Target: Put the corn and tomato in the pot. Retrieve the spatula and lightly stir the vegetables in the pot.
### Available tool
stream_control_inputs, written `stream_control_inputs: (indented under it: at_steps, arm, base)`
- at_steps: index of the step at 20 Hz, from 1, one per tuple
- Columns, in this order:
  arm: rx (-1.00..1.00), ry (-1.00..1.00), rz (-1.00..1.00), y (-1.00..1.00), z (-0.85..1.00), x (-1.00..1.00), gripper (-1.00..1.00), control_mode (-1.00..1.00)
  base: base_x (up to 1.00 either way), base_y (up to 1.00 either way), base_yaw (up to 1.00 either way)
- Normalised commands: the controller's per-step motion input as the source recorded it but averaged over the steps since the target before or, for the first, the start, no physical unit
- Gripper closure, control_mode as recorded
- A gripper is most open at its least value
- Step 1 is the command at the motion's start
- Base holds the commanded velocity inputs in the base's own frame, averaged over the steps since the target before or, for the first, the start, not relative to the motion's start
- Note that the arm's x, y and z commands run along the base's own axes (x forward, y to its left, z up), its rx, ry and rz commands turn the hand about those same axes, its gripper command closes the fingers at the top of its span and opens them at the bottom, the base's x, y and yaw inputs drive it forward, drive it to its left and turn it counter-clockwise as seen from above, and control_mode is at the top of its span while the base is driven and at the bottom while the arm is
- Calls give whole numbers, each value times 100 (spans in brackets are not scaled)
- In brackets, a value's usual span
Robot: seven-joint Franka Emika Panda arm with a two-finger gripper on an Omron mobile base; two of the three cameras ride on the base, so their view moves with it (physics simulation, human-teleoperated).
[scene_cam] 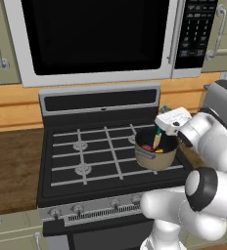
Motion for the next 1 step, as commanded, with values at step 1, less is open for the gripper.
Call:
stream_control_inputs:
  at_steps: [1]
  arm:
    - [0,-3,-4,7,67,0,100,-100]
  base:
    - [0,0,0]
